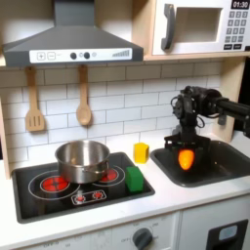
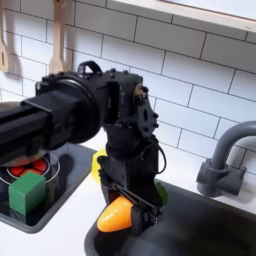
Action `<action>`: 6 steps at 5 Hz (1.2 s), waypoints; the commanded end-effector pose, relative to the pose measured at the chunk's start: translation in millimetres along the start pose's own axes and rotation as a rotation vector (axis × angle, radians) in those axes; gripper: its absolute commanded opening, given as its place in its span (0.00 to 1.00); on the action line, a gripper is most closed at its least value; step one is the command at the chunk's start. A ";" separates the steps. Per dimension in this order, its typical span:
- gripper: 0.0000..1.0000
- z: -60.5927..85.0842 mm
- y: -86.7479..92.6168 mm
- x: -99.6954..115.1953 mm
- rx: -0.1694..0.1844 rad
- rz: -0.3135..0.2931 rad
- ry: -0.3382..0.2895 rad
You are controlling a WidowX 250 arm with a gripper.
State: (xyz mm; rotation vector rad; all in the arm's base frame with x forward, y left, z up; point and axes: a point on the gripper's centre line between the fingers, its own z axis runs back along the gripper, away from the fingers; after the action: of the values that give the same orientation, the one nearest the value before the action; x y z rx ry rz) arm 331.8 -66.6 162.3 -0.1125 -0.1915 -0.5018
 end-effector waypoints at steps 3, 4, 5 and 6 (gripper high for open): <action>1.00 -10.1 17.3 -2.0 -0.028 -0.042 0.012; 1.00 -3.4 34.3 -3.5 -0.014 -0.027 0.013; 1.00 -0.7 43.7 -5.8 0.002 -0.015 0.015; 1.00 13.3 49.8 -6.2 0.045 0.002 0.001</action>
State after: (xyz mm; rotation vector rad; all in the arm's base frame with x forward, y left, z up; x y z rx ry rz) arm 349.6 -17.9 167.4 -0.0704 -0.1901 -0.4939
